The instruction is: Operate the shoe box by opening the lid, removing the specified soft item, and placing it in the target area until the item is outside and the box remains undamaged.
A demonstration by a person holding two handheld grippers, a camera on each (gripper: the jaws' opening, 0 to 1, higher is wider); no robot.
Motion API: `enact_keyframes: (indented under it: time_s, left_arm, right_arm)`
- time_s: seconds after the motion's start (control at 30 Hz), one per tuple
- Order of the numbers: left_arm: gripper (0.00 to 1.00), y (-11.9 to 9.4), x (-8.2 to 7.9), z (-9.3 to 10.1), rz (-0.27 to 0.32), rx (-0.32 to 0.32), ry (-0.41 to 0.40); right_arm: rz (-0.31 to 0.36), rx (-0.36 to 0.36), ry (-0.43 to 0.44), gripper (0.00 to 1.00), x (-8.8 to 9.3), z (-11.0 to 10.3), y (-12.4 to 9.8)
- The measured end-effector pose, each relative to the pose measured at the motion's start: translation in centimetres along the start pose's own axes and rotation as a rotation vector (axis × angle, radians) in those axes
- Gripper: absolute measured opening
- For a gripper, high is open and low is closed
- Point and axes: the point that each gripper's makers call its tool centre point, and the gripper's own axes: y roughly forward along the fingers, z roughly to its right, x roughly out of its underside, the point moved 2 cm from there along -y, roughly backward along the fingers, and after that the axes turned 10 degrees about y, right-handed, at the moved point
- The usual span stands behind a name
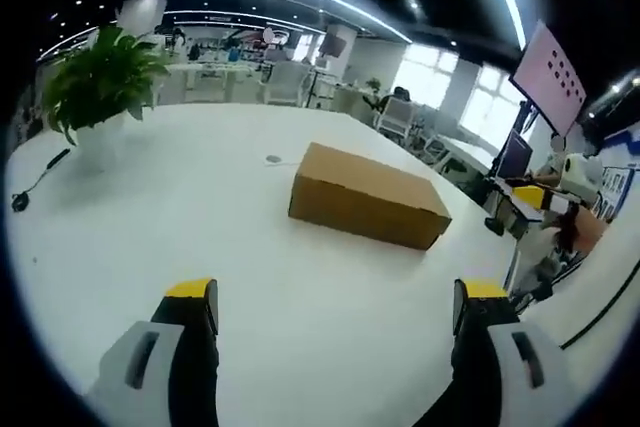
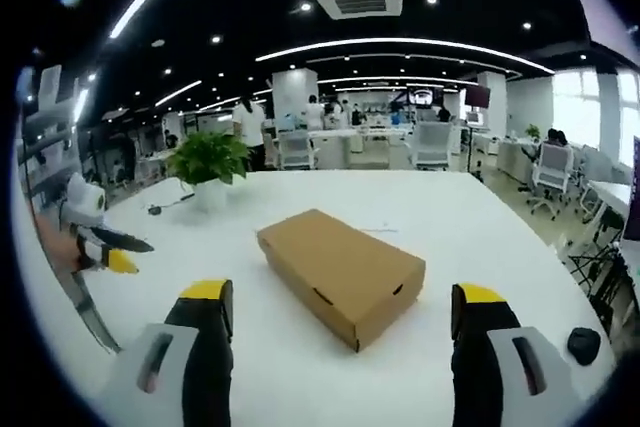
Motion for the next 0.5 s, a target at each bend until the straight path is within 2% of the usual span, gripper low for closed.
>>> enact_keyframes:
  time_s: [0.13,0.23,0.3,0.37,0.4,0.5]
  left_arm:
    - [0.99,0.5,-0.8,0.2,0.015,0.012,0.023]
    - [0.99,0.7,-3.0,0.2,0.126,0.03,0.031]
    - [0.99,0.8,-4.1,0.1,0.166,0.038,0.009]
    - [0.99,1.1,-4.0,-1.1,0.16,0.024,0.009]
    - [0.99,1.2,-4.1,-1.3,0.144,0.007,0.005]
    - [0.99,1.2,-4.8,-1.4,0.155,0.0,0.007]
  right_arm:
    - [0.031,-0.017,0.013,0.93,-0.6,-0.4,0.2]
    - [0.141,-0.046,0.046,0.92,-2.7,-0.7,0.4]
    - [0.133,-0.043,0.07,0.94,-2.9,-0.4,0.6]
    - [0.112,-0.034,0.067,0.94,-2.9,-0.2,0.9]
    - [0.114,-0.033,0.058,0.94,-2.9,-0.2,0.9]
    - [0.095,-0.026,0.013,0.94,-2.9,-0.4,0.8]
